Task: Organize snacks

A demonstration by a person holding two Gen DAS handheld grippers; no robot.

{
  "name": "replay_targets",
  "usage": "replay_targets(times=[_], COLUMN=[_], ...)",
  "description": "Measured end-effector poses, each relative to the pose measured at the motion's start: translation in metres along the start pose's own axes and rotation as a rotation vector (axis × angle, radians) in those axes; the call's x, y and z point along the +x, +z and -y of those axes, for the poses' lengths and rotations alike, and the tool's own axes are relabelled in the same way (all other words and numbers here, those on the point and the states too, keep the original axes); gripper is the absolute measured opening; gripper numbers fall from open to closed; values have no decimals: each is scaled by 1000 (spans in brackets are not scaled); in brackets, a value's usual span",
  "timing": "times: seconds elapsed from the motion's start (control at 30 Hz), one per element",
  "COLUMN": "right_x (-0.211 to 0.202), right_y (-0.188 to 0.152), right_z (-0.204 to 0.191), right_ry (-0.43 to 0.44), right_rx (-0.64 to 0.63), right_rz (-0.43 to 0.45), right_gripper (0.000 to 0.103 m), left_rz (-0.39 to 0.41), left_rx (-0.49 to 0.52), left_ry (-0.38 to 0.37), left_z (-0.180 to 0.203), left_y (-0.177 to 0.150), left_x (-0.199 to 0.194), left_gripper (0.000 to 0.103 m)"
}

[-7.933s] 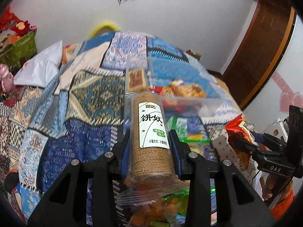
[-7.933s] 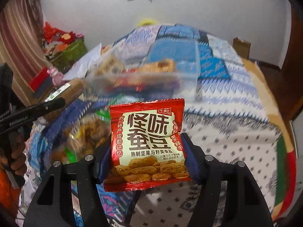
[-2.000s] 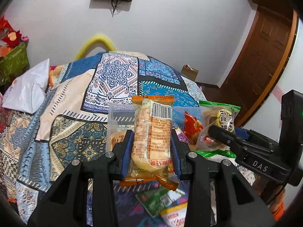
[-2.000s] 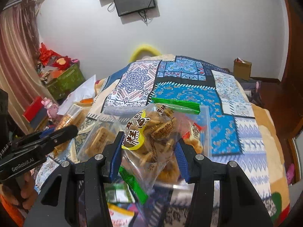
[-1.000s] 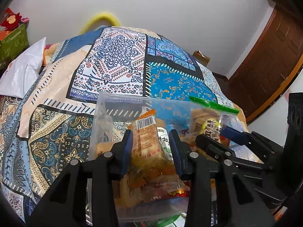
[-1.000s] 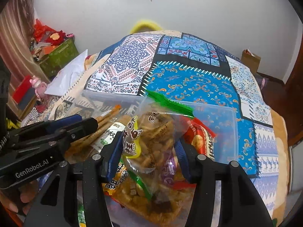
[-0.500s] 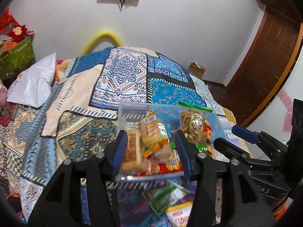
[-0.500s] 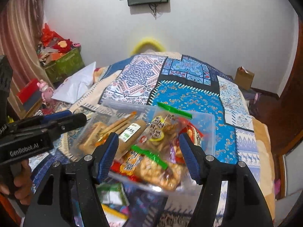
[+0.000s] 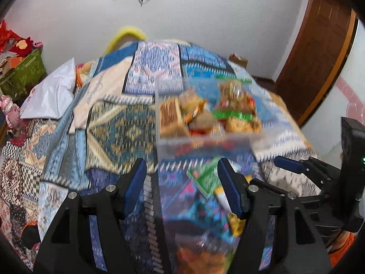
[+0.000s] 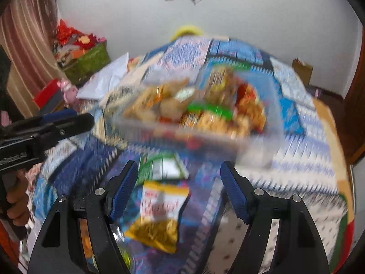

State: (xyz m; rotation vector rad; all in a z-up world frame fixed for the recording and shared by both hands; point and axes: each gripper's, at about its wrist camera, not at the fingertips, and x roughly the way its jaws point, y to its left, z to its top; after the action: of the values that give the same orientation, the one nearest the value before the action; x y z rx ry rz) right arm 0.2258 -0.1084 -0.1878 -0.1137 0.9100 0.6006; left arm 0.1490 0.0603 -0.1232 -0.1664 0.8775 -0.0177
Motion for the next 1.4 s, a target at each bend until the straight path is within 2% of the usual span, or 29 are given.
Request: replay_targets(times=[0.23, 0.37, 0.47, 0.5, 0.53, 0.97, 1.33, 1.4], right_x=[38, 45, 42, 41, 39, -15, -31, -34], right_y=[-27, -29, -28, -28, -28, -53, -58, -60], right_z=[-9, -20, -18, -18, -15, 4, 3, 4], right_ry=[-4, -61, -59, -58, -56, -39, -30, -25], right_rx=[-9, -83, -82, -79, -72, 10, 24, 27], right_rz=[-122, -117, -104, -102, -102, -24, 9, 14], right_gripper=[72, 74, 61, 50, 44, 42, 42, 42], left_rz=[-89, -124, -130, -132, -134, -177, -186, -191], left_rx=[-11, -30, -35, -35, -36, -14, -27, -13], left_ry=[8, 8, 4, 2, -1, -38, -75, -55], left_z=[-10, -16, -16, -15, -15, 8, 16, 18], left_y=[-40, -55, -62, -65, -66, -96, -113, -117], left_x=[14, 20, 19, 17, 16, 0, -14, -11], left_gripper=[64, 64, 64, 64, 64, 64, 68, 69])
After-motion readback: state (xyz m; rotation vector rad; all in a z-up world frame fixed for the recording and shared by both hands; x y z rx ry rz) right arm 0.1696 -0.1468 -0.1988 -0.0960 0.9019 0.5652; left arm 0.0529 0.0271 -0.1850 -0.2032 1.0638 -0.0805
